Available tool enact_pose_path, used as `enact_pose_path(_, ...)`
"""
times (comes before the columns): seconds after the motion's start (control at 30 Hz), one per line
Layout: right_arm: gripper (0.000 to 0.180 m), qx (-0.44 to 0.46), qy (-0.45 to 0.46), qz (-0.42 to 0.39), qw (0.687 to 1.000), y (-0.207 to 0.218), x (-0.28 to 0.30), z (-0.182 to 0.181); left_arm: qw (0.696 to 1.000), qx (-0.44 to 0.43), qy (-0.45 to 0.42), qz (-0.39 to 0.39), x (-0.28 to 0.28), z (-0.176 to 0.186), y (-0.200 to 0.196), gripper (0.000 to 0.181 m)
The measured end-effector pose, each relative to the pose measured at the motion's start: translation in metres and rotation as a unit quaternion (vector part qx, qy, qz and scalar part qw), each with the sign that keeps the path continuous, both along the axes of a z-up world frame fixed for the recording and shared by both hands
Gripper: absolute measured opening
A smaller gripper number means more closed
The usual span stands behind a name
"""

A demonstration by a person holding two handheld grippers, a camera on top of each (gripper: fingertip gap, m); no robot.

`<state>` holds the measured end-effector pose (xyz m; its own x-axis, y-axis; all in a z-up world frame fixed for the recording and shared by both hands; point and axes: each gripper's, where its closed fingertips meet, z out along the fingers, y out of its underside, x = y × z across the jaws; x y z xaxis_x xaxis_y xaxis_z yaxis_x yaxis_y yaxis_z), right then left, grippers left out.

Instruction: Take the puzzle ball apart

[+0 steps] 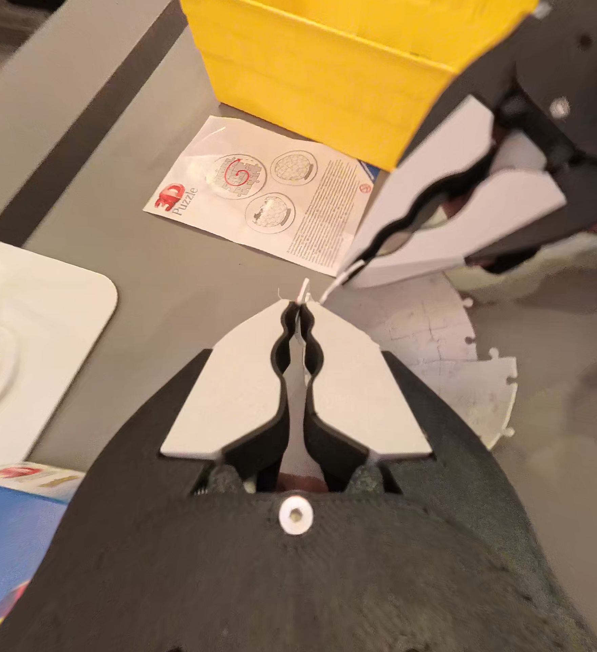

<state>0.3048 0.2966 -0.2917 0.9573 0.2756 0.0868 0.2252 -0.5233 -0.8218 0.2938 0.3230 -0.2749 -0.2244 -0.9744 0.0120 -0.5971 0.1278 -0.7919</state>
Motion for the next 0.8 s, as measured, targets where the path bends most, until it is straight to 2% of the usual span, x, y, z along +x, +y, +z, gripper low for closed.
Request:
enact_pose_path(0.1,0.000,0.020,-0.054,-0.009,0.998,-0.002,0.000,0.000,0.999,-0.027,0.013,0.023,0.007,-0.004,0.004,0.002)
enact_pose_path(0.17,0.001,0.025,-0.057,-0.018,0.998,-0.002,0.000,0.001,0.999,0.023,0.026,0.022,0.007,-0.005,0.007,0.003)
enact_pose_path(0.23,0.000,0.029,-0.046,-0.027,0.998,-0.003,0.004,0.001,0.999,0.026,0.018,0.023,0.010,-0.001,0.003,0.003)
enact_pose_path(0.3,0.001,0.035,-0.045,-0.030,0.998,-0.003,0.004,0.003,0.999,-0.023,0.013,0.045,0.013,-0.002,0.006,0.003)
enact_pose_path(0.37,0.001,0.039,-0.067,-0.032,0.996,-0.003,0.002,0.003,0.997,-0.031,-0.001,0.069,0.017,-0.005,0.011,0.003)
enact_pose_path(0.47,0.001,0.039,-0.064,-0.045,0.996,-0.003,0.004,0.000,0.992,0.109,-0.007,0.056,0.019,-0.007,0.008,0.004)
enact_pose_path(0.57,0.000,0.059,-0.073,-0.044,0.995,-0.004,0.004,0.002,0.995,0.074,0.000,0.067,0.021,-0.011,0.013,0.004)
enact_pose_path(0.7,0.001,0.054,0.037,-0.063,0.996,-0.003,0.007,0.001,0.993,0.094,0.004,0.065,0.022,-0.015,0.017,0.006)
enact_pose_path(0.8,0.000,0.051,0.098,-0.072,0.991,-0.005,0.013,-0.003,0.997,0.077,-0.012,0.003,0.016,-0.011,-0.004,0.004)
